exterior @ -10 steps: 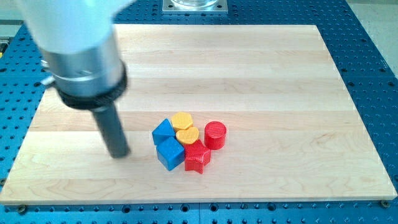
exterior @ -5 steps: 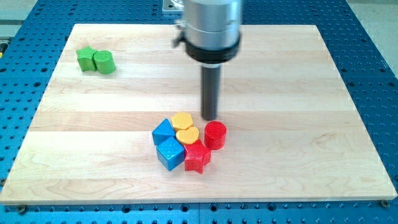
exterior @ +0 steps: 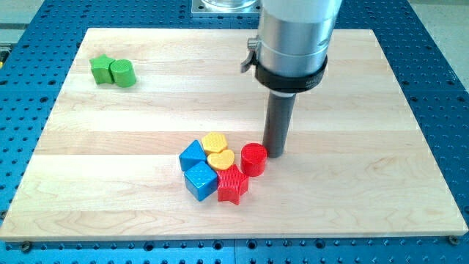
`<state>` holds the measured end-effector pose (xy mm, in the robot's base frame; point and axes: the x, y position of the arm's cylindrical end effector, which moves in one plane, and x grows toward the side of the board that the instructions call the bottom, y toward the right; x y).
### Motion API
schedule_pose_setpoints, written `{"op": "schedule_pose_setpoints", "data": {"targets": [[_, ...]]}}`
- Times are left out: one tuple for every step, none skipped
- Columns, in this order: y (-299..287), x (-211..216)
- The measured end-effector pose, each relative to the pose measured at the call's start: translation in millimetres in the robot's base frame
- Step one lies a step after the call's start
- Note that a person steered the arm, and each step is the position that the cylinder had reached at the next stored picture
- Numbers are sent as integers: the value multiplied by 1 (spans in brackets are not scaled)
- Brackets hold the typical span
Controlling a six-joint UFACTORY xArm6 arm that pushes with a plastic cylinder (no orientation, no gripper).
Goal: Push the red circle into the group of blocks
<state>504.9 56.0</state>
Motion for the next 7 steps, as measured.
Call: {"op": "schedule_pose_setpoints", "data": {"targets": [[-2,10],[-7,12],[-11,19],[-12,22],[-3,22],[21,-14],[-7,-94]]}}
